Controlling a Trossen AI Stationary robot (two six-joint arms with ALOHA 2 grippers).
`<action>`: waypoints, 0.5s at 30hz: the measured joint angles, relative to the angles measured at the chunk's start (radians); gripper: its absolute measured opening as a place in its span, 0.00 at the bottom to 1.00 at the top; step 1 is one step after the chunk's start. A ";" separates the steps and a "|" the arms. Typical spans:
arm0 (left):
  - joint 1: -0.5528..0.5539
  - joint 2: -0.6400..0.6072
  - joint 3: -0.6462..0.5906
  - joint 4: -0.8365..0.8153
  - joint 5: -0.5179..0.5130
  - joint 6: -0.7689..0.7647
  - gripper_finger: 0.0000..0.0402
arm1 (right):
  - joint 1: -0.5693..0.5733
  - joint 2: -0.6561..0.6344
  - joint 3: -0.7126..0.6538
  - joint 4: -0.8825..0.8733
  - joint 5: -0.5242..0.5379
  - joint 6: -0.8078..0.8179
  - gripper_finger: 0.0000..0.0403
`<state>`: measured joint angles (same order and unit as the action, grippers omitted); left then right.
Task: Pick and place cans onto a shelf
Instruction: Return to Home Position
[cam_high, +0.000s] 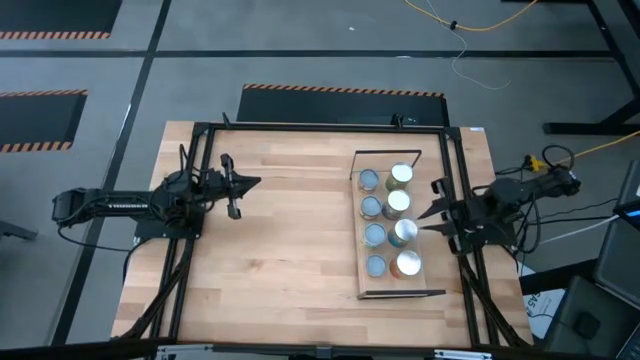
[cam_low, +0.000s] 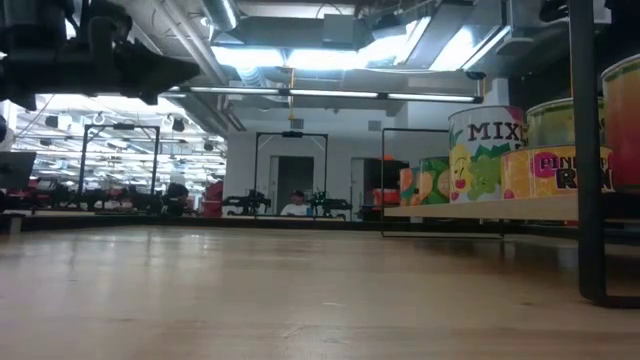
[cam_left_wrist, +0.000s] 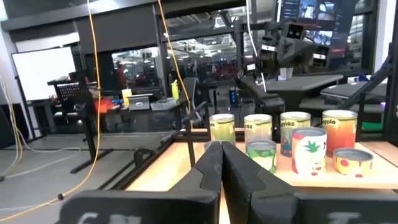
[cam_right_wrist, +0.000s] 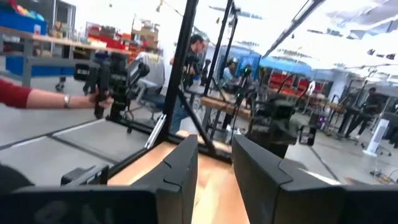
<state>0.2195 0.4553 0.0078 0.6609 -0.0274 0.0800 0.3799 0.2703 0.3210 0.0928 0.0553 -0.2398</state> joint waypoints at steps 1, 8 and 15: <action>0.001 0.000 0.000 0.000 0.006 0.006 0.00 | -0.003 -0.017 0.000 -0.005 -0.003 -0.001 0.26; 0.003 -0.018 0.000 0.000 0.023 0.040 0.00 | -0.004 -0.132 0.000 -0.128 -0.005 -0.004 0.26; 0.003 -0.044 0.000 -0.001 0.023 0.058 0.00 | -0.004 -0.237 0.000 -0.207 -0.005 -0.004 0.26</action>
<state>0.2226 0.4113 0.0078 0.6601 -0.0044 0.1378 0.3759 0.0333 0.3210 -0.1147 0.0502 -0.2436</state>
